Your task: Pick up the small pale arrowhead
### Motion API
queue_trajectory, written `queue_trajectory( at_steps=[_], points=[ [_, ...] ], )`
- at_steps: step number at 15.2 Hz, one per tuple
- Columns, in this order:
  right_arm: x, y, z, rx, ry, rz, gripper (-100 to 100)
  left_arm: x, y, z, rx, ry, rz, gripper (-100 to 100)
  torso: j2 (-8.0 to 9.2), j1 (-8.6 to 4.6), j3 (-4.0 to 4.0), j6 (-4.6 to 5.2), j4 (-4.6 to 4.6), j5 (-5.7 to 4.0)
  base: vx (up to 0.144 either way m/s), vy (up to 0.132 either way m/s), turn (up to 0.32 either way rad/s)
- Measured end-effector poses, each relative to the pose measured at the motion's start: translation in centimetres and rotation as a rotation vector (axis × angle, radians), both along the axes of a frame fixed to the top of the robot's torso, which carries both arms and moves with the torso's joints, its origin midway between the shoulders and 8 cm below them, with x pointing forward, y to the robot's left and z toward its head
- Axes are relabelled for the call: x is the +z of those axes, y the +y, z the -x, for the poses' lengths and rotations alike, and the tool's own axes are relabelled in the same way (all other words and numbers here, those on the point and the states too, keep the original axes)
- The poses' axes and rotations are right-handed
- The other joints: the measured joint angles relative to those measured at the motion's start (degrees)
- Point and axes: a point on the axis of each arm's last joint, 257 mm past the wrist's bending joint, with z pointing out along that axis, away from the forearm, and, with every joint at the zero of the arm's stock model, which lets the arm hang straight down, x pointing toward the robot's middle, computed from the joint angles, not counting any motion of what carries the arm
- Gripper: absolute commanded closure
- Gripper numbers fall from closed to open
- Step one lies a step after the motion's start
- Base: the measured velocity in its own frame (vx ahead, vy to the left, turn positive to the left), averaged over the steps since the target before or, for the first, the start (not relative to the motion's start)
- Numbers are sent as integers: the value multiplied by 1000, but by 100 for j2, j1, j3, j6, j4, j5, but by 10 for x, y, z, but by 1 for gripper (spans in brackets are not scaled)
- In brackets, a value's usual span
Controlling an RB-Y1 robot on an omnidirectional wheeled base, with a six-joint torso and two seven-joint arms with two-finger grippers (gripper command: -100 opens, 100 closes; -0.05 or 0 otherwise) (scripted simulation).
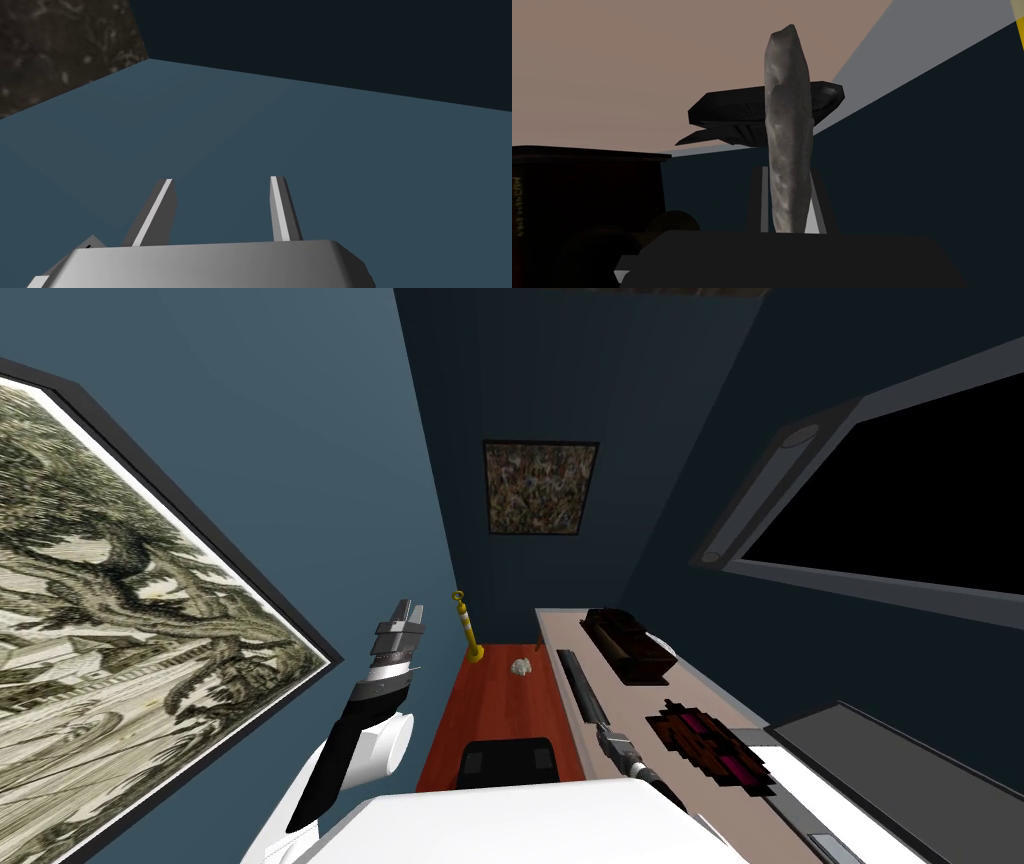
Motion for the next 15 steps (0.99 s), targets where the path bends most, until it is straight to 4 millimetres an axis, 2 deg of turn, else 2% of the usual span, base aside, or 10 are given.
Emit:
queue_trajectory(
  at_steps=[15],
  points=[
    [10,-26,18,27,2,-1,100,0,0,0,0,0,0,0,-1,11,-1,-1,0,4,9,33,-27]
  ],
)
